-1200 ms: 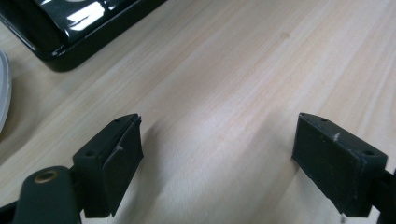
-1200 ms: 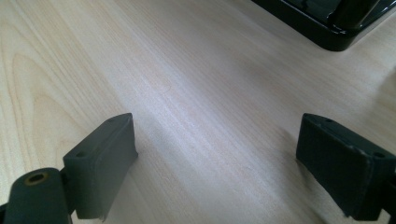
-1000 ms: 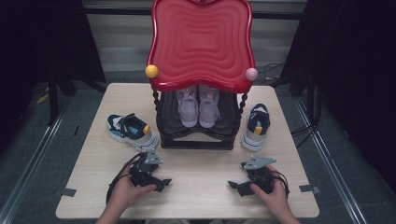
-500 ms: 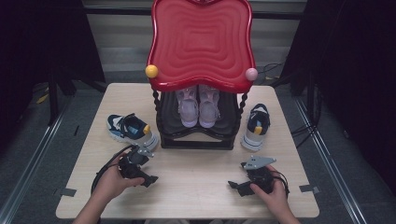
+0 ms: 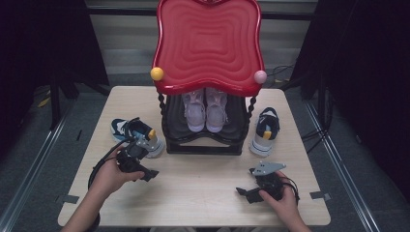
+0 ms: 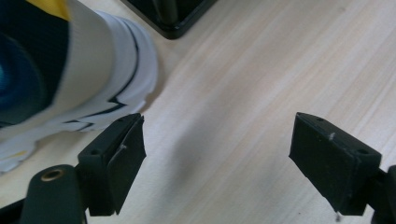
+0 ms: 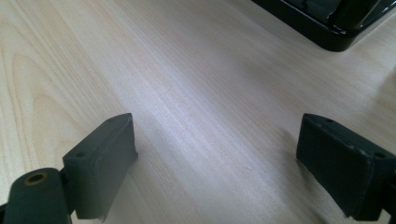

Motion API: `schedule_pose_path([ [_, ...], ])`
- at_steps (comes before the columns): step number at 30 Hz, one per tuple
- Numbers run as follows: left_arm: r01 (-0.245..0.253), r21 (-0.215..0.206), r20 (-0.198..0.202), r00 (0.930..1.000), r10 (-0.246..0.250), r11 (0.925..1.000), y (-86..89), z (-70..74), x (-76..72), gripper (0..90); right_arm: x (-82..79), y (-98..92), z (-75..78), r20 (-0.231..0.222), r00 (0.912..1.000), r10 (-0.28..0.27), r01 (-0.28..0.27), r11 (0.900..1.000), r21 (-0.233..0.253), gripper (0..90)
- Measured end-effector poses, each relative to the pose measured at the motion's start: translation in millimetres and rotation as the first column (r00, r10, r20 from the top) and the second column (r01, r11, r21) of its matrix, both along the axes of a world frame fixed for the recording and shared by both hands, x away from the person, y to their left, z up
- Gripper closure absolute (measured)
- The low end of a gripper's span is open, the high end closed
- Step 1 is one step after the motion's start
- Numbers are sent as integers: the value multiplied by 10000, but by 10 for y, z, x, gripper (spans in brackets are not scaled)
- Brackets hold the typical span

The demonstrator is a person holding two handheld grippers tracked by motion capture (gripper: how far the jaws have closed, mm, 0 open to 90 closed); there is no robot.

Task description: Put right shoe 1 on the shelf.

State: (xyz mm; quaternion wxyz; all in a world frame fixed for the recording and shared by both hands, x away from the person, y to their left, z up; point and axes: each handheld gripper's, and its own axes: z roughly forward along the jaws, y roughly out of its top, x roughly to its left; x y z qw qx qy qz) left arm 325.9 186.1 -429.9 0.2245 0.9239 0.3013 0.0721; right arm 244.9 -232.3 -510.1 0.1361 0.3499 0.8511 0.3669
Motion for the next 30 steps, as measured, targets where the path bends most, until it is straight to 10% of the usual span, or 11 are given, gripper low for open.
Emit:
schedule_pose_path([
  [30,-195,924,629,9979,138,9955,-8,178,372,187,0,0,0,-4,10000,1,-1,10000,1,112],
])
